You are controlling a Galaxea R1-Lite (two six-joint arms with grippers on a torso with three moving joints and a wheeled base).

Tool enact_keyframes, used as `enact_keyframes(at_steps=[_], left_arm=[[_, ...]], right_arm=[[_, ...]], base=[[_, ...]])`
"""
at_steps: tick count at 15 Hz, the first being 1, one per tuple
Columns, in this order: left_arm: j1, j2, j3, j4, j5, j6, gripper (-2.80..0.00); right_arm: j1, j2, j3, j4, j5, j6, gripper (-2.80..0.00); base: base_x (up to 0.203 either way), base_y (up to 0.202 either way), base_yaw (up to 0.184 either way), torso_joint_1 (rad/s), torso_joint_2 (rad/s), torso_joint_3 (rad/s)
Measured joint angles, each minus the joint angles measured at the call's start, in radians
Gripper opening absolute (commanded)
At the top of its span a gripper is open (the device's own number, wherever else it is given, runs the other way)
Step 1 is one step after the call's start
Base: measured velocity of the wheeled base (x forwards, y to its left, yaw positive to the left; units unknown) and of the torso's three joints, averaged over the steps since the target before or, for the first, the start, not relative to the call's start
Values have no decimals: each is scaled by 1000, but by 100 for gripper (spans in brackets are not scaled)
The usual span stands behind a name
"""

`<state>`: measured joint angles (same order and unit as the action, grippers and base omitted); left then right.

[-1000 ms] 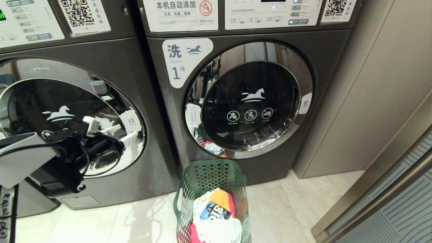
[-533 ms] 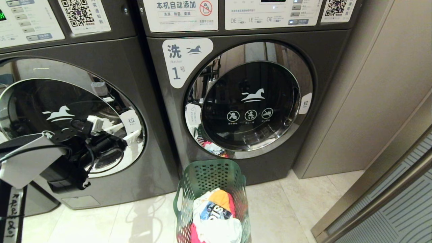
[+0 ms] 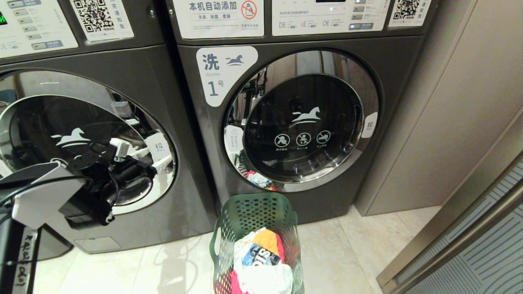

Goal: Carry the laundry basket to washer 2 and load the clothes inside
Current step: Open the lid of the washing machine

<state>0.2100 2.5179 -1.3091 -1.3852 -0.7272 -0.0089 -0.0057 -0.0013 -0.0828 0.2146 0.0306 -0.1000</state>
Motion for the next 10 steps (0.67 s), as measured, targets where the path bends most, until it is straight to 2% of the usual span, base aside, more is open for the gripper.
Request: enact_keyframes(at_steps=[3, 7, 10], left_arm=[[-5, 14, -25, 13, -5, -3, 0], [-6, 40, -85, 16, -16, -74, 0], [-6, 59, -121, 15, -26, -92, 0]], right_arm=[[0, 0, 0, 0, 0, 0, -280], [0, 0, 0, 0, 0, 0, -280], [0, 0, 0, 0, 0, 0, -280]], base=[[0, 0, 0, 0, 0, 0], [0, 0, 0, 0, 0, 0], [0, 0, 0, 0, 0, 0]])
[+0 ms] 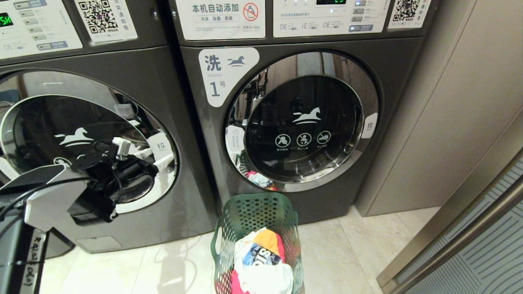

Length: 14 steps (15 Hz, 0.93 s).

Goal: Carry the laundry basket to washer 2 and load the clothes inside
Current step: Open the lid of the washing machine

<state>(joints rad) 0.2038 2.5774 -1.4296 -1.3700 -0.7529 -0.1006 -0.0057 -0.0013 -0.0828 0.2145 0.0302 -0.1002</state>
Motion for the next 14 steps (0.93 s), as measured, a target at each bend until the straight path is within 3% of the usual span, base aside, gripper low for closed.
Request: enact_keyframes(at_steps=[8, 14], left_arm=[[9, 2, -2, -12, 2, 15, 0], [10, -40, 134, -84, 6, 42, 0]], right_arm=[[0, 0, 0, 0, 0, 0, -280], [-1, 0, 0, 0, 0, 0, -280]], base=[[0, 0, 0, 0, 0, 0], [0, 0, 0, 0, 0, 0]])
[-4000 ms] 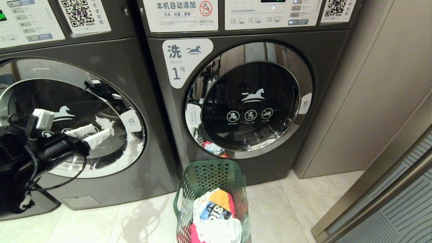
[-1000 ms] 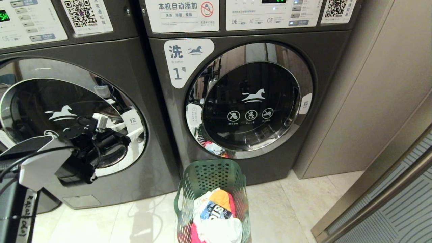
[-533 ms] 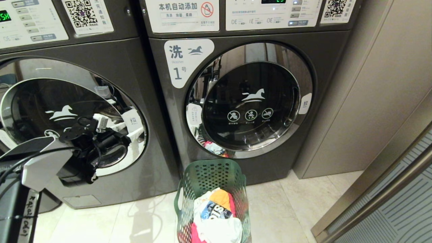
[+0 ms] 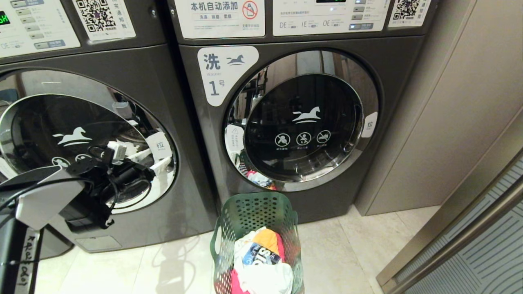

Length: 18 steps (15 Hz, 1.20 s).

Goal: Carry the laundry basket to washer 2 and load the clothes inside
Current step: Open the lid of the washing machine

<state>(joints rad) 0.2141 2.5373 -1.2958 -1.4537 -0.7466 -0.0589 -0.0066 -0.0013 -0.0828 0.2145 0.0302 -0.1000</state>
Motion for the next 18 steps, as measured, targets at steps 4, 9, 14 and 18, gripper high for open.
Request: enact_keyframes(at_steps=[4, 9, 14, 18], left_arm=[[1, -11, 9, -6, -7, -4, 0], [1, -4, -28, -5, -15, -40, 0], [0, 38, -114, -5, -64, -71, 0], [3, 52, -124, -10, -116, -71, 0]], right_arm=[[1, 0, 0, 0, 0, 0, -280], [0, 0, 0, 0, 0, 0, -280], [1, 0, 0, 0, 0, 0, -280], [0, 0, 0, 0, 0, 0, -280]], base=[[0, 0, 0, 0, 0, 0], [0, 0, 0, 0, 0, 0], [0, 0, 0, 0, 0, 0], [0, 0, 0, 0, 0, 0]])
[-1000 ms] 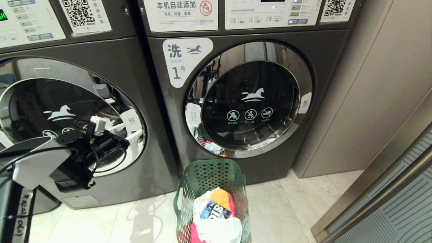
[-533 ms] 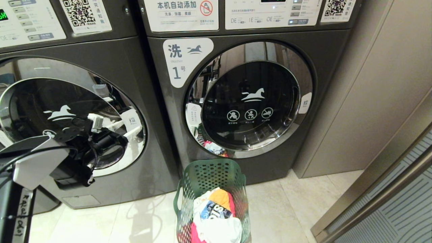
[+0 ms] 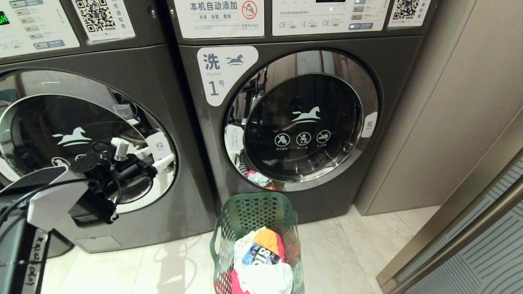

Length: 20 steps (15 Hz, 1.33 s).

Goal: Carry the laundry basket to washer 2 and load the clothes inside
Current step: Open the lid of the washing machine

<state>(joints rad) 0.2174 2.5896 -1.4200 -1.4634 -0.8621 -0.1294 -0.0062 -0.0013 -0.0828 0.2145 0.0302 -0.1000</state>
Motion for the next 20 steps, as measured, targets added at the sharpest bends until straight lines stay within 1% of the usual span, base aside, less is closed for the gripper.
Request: enact_keyframes(at_steps=[2, 3, 6, 11, 15, 16, 19, 20], left_arm=[[8, 7, -5, -2, -65, 0, 0], [10, 13, -11, -4, -74, 0, 0], [11, 34, -47, -3, -88, -14, 0], [13, 76, -163, 0, -104, -51, 0], [13, 102, -209, -2, -111, -84, 0], [14, 107, -220, -2, -130, -88, 0], [24, 121, -248, -2, -227, -97, 0], [26, 125, -251, -3, -244, -97, 0]], right_arm=[[0, 0, 0, 0, 0, 0, -280], [0, 0, 0, 0, 0, 0, -280], [0, 0, 0, 0, 0, 0, -280], [0, 0, 0, 0, 0, 0, -280], [0, 0, 0, 0, 0, 0, -280], [0, 0, 0, 0, 0, 0, -280], [0, 0, 0, 0, 0, 0, -280], [0, 0, 0, 0, 0, 0, -280]], base=[[0, 0, 0, 0, 0, 0], [0, 0, 0, 0, 0, 0], [0, 0, 0, 0, 0, 0], [0, 0, 0, 0, 0, 0], [0, 0, 0, 0, 0, 0], [0, 0, 0, 0, 0, 0], [0, 0, 0, 0, 0, 0], [0, 0, 0, 0, 0, 0]])
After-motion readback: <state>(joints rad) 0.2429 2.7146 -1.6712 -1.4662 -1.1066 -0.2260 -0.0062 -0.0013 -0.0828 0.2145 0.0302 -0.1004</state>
